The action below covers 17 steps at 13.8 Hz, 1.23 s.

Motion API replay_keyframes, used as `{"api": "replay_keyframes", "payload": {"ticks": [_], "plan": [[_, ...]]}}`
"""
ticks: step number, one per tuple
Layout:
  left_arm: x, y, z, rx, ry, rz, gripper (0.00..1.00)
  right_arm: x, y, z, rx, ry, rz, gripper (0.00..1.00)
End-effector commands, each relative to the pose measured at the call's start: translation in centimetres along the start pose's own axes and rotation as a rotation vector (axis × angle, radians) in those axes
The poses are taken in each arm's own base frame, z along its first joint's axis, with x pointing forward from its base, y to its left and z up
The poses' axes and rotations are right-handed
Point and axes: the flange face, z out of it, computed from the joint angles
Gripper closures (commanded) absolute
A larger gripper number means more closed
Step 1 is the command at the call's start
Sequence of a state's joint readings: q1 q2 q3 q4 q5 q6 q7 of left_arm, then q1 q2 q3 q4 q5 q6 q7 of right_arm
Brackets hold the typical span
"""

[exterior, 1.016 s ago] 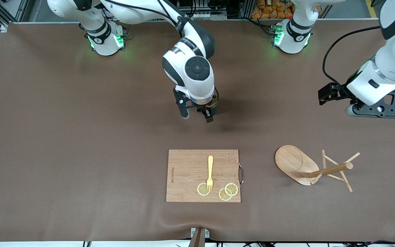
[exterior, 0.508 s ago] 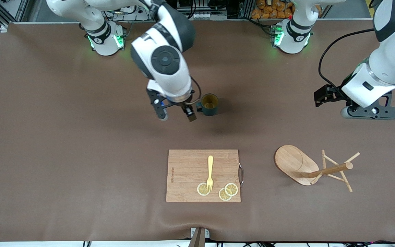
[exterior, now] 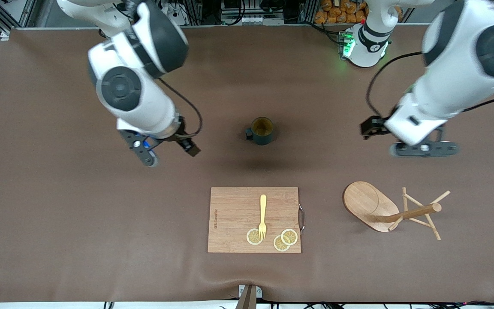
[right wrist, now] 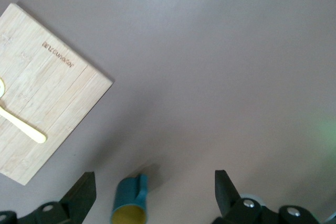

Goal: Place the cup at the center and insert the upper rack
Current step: 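Lower the mug at center, open the right gripper while the left gripper approaches, then retract the right gripper while the left gripper moves above the mug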

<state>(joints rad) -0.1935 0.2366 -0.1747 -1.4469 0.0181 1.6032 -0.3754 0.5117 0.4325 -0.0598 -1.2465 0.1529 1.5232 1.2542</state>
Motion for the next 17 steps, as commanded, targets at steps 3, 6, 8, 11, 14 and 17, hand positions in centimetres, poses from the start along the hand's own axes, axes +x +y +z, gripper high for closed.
{"api": "replay_keyframes", "payload": {"ticks": [3,6,8,11,14,17], "plan": [[0.0,7.5,3.6,0.004,0.004,-0.026,0.00,6.6,6.1,-3.9,-0.016,-0.015,-0.237,0.00],[-1.9,14.2,6.2,0.008,0.026,-0.046,0.00,10.5,10.1,-6.3,-0.050,0.014,-0.426,0.00],[-3.8,18.7,7.7,0.014,0.054,-0.068,0.00,13.2,12.9,-7.6,-0.057,0.020,-0.525,0.00],[-7.1,24.9,10.0,0.041,0.128,-0.119,0.00,16.3,17.2,-9.6,-0.069,0.049,-0.693,0.00],[-10.8,30.1,13.1,0.071,0.169,-0.101,0.00,17.8,20.9,-11.4,-0.093,0.091,-0.823,0.00],[-13.8,34.5,17.4,0.105,0.200,-0.091,0.00,18.8,24.8,-11.8,-0.066,0.126,-0.870,0.00]]}}
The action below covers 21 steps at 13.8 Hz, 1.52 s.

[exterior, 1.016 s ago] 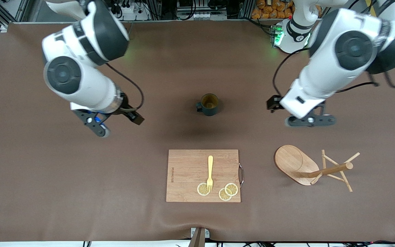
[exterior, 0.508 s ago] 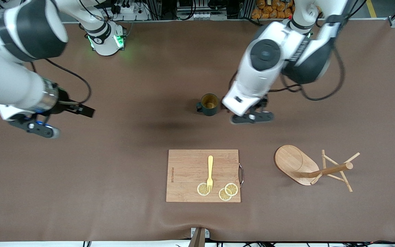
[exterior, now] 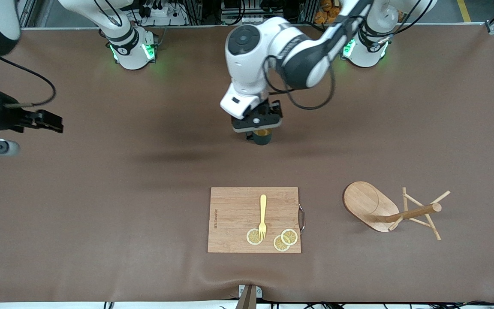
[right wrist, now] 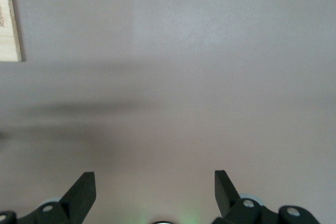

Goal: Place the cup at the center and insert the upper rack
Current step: 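Retract the right gripper while the left gripper moves above the mug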

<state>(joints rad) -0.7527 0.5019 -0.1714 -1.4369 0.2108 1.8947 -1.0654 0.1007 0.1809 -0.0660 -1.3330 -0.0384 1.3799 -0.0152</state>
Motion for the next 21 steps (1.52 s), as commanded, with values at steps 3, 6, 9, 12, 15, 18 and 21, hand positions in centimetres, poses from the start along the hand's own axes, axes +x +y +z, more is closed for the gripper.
{"api": "replay_keyframes", "payload": {"ticks": [3,6,9,12,15,18,21], "plan": [[-5.2,5.6,3.5,0.028,0.121,-0.118,0.00,-4.5,2.7,0.6,0.001,0.098,-0.015,0.00],[-10.3,8.5,5.0,0.043,0.196,-0.189,0.00,-4.3,4.3,0.3,0.005,0.109,0.003,0.00],[-14.5,10.7,7.5,0.049,0.292,-0.263,0.00,-4.6,4.6,-2.1,-0.001,0.154,0.019,0.00],[-16.8,11.7,11.5,0.055,0.385,-0.388,0.00,-4.6,6.2,-4.1,-0.009,0.192,0.045,0.00],[-17.5,12.0,14.8,0.042,0.465,-0.516,0.00,-5.0,6.2,-4.9,-0.014,0.187,0.045,0.00],[-17.8,12.0,16.0,0.012,0.557,-0.590,0.00,-5.2,6.1,-5.3,-0.009,0.185,0.047,0.00],[-18.2,12.1,18.0,-0.006,0.631,-0.617,0.00,-5.3,5.6,-5.5,-0.013,0.177,0.042,0.00]]}}
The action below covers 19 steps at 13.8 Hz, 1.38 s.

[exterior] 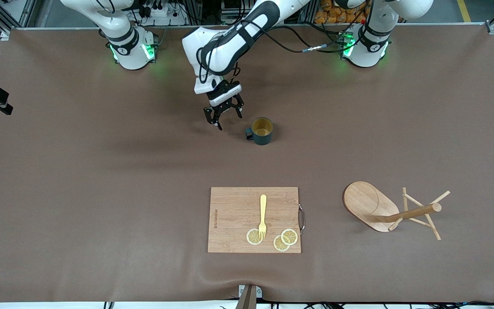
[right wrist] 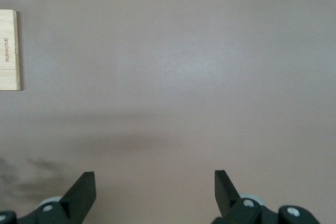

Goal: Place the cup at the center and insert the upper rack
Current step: 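Lower the left gripper and grasp the mug handle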

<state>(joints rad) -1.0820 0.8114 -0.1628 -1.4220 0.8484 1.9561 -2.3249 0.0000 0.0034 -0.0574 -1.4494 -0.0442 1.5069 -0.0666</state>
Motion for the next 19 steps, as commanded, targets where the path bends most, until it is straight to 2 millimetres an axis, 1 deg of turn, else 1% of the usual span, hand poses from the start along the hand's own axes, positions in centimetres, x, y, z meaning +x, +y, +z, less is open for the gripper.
{"api": "replay_keyframes", "payload": {"ticks": [1,2,4,6,8,9,10,11,15,19], "plan": [[-1.2,0.1,1.7,-0.055,0.111,-0.080,0.00,-0.2,0.1,-0.6,-0.021,-0.012,-0.002,0.00],[-2.3,-0.4,2.1,-0.069,0.137,-0.099,0.00,-0.3,0.0,-0.5,-0.021,-0.023,-0.003,0.00],[-3.2,-1.3,3.8,-0.036,0.200,-0.090,0.00,-0.3,-0.3,-1.0,-0.024,-0.028,-0.008,0.00],[-3.2,-1.6,4.3,-0.014,0.232,-0.087,0.00,-0.1,0.0,-1.0,-0.023,-0.029,-0.002,0.00],[-2.9,-1.4,5.1,-0.038,0.272,-0.048,0.00,-0.1,-0.1,-1.0,-0.023,-0.029,-0.002,0.00],[-3.2,-1.5,5.5,-0.069,0.309,-0.009,0.00,-0.1,-0.1,-1.0,-0.023,-0.029,-0.003,0.00],[-4.0,-1.7,5.8,-0.094,0.338,0.029,0.00,0.0,-0.1,-0.9,-0.022,-0.029,-0.002,0.00],[-4.1,-1.8,6.1,-0.101,0.354,0.051,0.00,0.0,0.0,-0.8,-0.022,-0.031,-0.001,0.00],[-4.1,-1.7,6.4,-0.094,0.376,0.175,0.00,0.1,-0.1,-0.5,-0.020,-0.037,0.000,0.00],[-4.4,-1.9,7.1,-0.122,0.420,0.225,0.00,0.1,-0.1,-0.3,-0.018,-0.041,-0.001,0.00]]}}
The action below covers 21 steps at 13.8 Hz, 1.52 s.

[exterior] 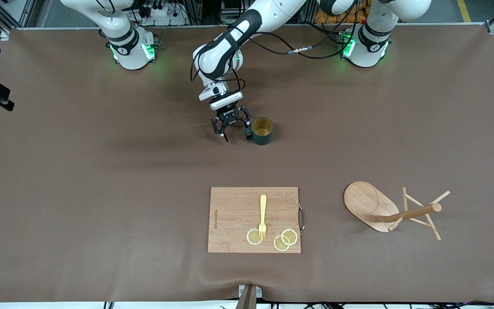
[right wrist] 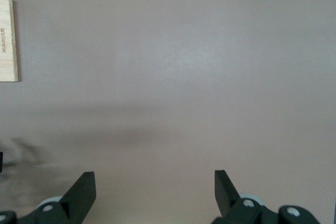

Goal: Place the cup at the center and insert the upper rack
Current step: 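Lower the left gripper and grasp the mug handle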

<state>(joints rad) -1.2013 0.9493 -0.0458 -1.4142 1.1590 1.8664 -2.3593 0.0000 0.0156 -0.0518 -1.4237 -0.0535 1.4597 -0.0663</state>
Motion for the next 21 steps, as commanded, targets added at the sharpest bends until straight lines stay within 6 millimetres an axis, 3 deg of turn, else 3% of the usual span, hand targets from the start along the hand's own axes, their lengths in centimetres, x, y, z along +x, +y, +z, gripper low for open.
{"api": "replay_keyframes", "payload": {"ticks": [1,8,11,13,19,21], "plan": [[-0.4,0.4,0.3,-0.023,0.049,0.030,0.00,0.3,0.0,-0.2,-0.011,-0.007,0.003,0.00],[-0.5,0.0,1.3,-0.006,0.062,0.031,0.00,0.2,0.4,0.0,-0.006,-0.012,0.008,0.00],[-0.4,0.0,1.3,-0.001,0.058,0.029,0.66,0.2,0.4,0.0,-0.006,-0.015,0.010,0.00],[-0.1,0.1,1.4,0.001,0.056,0.024,1.00,0.2,0.5,0.0,-0.001,-0.015,0.011,0.00],[0.7,0.1,1.4,0.018,0.075,0.027,1.00,0.5,0.3,0.2,0.003,-0.016,0.008,0.00],[2.6,0.5,1.7,0.031,0.067,-0.006,1.00,0.4,0.4,0.2,0.003,-0.018,0.010,0.00]]}}
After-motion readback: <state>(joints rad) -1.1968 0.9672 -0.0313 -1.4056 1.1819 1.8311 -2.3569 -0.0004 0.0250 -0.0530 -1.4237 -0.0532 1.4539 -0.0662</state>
